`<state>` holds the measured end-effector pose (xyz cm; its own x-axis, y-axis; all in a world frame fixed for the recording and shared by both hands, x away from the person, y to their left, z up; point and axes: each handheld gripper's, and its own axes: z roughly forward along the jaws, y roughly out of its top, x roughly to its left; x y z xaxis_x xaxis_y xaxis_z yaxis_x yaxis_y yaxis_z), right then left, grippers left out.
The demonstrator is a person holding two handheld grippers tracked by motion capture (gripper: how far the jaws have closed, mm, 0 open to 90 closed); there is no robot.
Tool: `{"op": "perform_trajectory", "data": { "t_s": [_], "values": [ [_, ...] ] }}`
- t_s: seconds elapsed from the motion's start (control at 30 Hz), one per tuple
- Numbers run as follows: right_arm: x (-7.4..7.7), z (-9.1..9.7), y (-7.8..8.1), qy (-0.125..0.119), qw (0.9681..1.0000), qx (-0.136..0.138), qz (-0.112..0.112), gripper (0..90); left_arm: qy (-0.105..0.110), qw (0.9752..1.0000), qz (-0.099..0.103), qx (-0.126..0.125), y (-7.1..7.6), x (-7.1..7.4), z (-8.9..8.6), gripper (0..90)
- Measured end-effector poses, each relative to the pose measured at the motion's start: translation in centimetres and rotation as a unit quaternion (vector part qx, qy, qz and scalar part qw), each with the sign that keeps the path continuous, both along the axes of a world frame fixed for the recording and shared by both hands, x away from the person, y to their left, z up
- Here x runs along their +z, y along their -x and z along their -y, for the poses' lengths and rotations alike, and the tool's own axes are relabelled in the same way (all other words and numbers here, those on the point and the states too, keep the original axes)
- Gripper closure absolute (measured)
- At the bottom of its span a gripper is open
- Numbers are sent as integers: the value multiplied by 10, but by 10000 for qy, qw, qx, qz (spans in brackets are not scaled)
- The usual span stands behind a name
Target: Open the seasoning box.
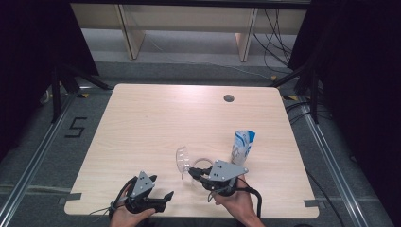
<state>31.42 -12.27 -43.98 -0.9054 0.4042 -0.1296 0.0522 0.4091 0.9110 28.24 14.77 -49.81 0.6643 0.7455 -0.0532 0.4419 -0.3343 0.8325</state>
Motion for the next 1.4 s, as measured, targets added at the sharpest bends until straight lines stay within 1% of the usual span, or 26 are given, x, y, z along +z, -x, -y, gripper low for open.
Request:
{"op": "perform_trajectory", "data": {
  "t_s": [0.13,0.2,0.27,0.3,0.37,0.4,0.43,0.47,0.53,0.63,0.77,0.8,0.9,0.93,0.97,1.0,1.03,1.07,1.13,1.17,1.2,1.23,1.27,1.3,1.37,1.4],
  "values": [
    [1,4,0,-59,10000,-49,9,848,21,10000,8,9,0,0,-1,177],
    [1,7,0,-86,9999,-133,23,829,109,9999,-37,74,1,-1,1,178],
    [1,13,0,-45,9997,-209,81,786,-13,10000,12,8,0,0,-1,177],
    [1,15,3,-75,9994,-352,-22,746,-7,10000,5,-6,0,0,-1,177],
    [0,23,4,0,9987,-501,132,674,107,9999,-30,73,1,0,1,177],
    [-1,27,7,-54,9976,-683,64,639,5,10000,15,6,0,0,-1,177],
    [-2,31,9,-69,9972,-745,37,611,59,10000,-29,41,1,0,0,177],
    [-2,36,11,-45,9965,-837,56,593,39,10000,-20,48,1,0,0,177],
    [-4,46,16,-42,9939,-1103,80,555,82,9999,-38,68,1,0,0,177],
    [-7,57,19,-86,9916,-1285,66,530,13,10000,2,27,1,0,0,177],
    [-11,71,23,-154,9871,-1594,-7,495,98,9999,-1,66,1,0,2,177],
    [-11,73,24,-157,9862,-1646,-53,480,-65,10000,-9,11,1,0,0,177],
    [-14,81,25,-143,9831,-1827,-58,452,139,9998,-65,87,1,-1,2,177],
    [-15,82,26,-195,9819,-1867,-241,443,100,9999,-66,72,1,-1,2,176],
    [-15,84,25,-224,9809,-1924,-176,435,110,9999,-62,65,1,-1,2,177],
    [-16,87,26,-239,9791,-1996,-325,431,103,9999,-58,72,2,-1,2,176],
    [-17,89,25,-246,9781,-2047,-292,421,74,9999,-65,82,2,-1,2,176],
    [-17,91,24,-263,9766,-2110,-334,409,80,9999,-71,81,2,-1,3,176],
    [-18,94,24,-232,9756,-2155,-336,402,61,9999,-71,67,2,-1,2,176],
    [-18,95,23,-200,9753,-2180,-279,398,85,9999,-70,46,1,-2,2,176],
    [-18,96,24,-229,9738,-2222,-420,392,89,9999,-70,58,1,-2,2,175],
    [-18,97,24,-218,9729,-2265,-407,387,121,9999,-69,75,1,-2,3,175],
    [-19,99,21,-283,9730,-2273,-267,381,50,10000,-68,43,1,-2,2,174],
    [-18,99,23,-266,9713,-2325,-428,377,-2,10000,-71,18,1,-1,1,174],
    [-19,102,22,-277,9703,-2371,-397,369,-12,10000,-58,37,1,-1,1,174],
    [-19,104,22,-261,9682,-2457,-391,362,-36,10000,-54,50,1,-1,1,174]
  ]
}}
